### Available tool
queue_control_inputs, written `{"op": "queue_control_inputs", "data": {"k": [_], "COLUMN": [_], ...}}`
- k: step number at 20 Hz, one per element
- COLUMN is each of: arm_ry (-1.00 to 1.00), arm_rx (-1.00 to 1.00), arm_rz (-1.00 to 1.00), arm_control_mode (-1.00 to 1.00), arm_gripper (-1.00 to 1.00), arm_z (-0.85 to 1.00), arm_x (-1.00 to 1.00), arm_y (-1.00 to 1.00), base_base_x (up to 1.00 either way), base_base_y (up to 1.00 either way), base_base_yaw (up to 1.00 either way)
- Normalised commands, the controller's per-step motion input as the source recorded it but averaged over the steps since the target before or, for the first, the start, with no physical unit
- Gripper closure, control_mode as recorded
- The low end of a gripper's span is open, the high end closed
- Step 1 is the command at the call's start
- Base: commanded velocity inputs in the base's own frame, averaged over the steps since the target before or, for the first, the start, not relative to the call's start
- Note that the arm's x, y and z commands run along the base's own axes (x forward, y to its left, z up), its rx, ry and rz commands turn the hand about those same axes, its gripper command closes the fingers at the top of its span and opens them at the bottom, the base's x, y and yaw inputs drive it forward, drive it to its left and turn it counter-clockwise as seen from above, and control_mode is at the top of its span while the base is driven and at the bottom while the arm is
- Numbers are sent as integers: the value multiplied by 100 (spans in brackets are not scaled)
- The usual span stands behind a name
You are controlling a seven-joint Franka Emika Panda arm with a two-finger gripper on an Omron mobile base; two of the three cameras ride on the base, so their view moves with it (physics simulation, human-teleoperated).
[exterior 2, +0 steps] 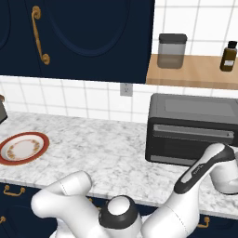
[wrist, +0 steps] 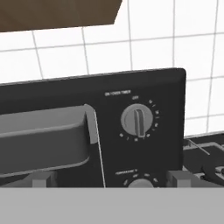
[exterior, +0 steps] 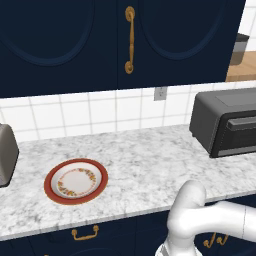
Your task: Pick up the kebab skewer and baguette bread, and place them inside the toaster oven. Close the toaster oven door and start by setting the timer.
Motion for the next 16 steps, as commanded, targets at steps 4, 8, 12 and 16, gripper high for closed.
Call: {"op": "queue_control_inputs", "data": {"k": [4,8,12,16], "arm_ry": [-5,-11,-8,0], "arm_rx": [16,23,14,10], "arm_rz": [0,0,0,0], "arm_control_mode": [-100,-100,-100,-100], "arm_gripper": [-100,-100,-100,-100], "arm_z": [0,1,16,10], "arm_x": [1,0,8,4], "arm_y": [-7,-12,-2,0], "base_base_x": [0,0,0,0], "base_base_y": [0,0,0,0], "base_base_yaw": [0,0,0,0]}}
